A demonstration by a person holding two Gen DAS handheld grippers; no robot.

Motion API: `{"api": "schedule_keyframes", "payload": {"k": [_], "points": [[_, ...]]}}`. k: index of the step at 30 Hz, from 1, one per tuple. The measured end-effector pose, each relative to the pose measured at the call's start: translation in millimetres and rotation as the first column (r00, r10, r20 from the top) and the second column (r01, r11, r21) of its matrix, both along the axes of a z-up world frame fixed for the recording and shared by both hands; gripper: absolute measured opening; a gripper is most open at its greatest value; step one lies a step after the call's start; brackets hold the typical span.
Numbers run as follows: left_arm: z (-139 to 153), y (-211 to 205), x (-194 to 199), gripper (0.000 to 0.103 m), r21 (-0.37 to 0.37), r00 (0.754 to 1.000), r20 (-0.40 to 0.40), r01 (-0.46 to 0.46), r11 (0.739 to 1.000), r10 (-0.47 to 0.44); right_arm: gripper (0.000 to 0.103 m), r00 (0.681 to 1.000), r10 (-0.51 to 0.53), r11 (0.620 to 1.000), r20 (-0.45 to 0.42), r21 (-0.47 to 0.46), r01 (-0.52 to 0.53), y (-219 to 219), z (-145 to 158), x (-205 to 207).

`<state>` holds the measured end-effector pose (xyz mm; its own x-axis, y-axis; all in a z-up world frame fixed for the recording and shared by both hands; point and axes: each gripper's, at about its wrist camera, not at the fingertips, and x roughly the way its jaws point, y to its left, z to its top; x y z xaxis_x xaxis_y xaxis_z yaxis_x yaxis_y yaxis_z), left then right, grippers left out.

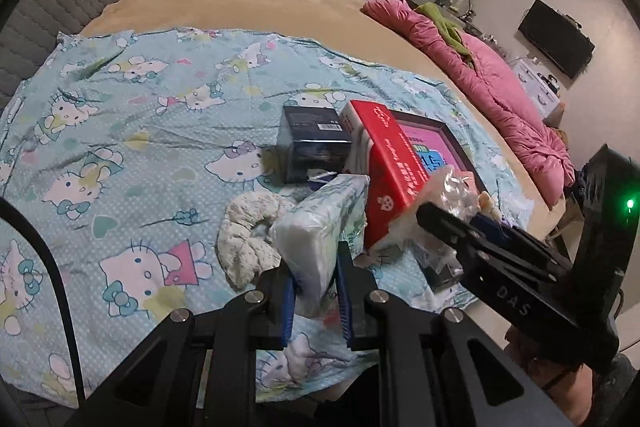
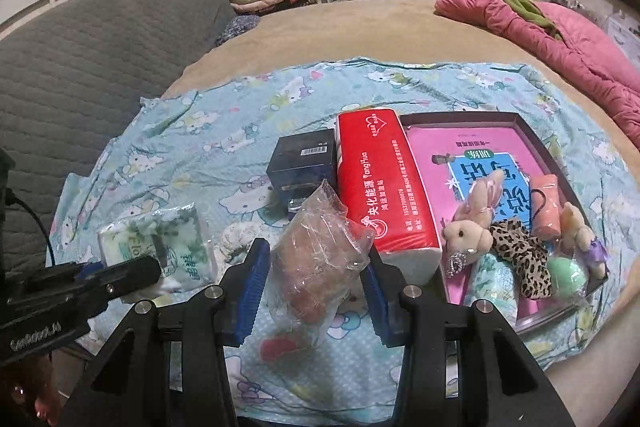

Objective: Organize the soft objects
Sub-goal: 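Carry the tissue pack and clear bag up over the pink book tray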

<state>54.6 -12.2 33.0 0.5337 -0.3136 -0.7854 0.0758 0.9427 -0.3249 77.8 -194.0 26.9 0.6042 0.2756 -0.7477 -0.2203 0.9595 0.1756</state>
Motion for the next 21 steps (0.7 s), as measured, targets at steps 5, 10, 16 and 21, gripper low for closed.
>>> {"api": "schedule_keyframes", "payload": {"k": [5,10,16,21], "points": [[15.0,-9.6,-5.0,0.018,0.019,1.0,0.025,-0.003,1.0,0.002,0.046,1.0,0.0,1.0,0.022,-0.004,0.0,-11.2,14.2,-1.2],[29.1,-21.1,-6.7,0.018,0.024,0.999,0.047,0.009,1.0,-0.01,0.046,1.0,-0.006,1.0,0.026,0.009,0.005,-25.5,27.8,1.3],[40.7,-37.9,-5.7,0.018,0.034,0.998,0.056,0.026,0.999,-0.028,0.046,0.999,0.003,1.0,0.041,0.016,-0.004,-37.9,43.2,0.2],[45.7,-54.8,-3.3,0.018,0.043,0.996,0.061,0.056,0.997,-0.059,0.046,0.998,-0.022,0.999,0.055,0.029,0.021,-55.9,52.5,0.0]]}}
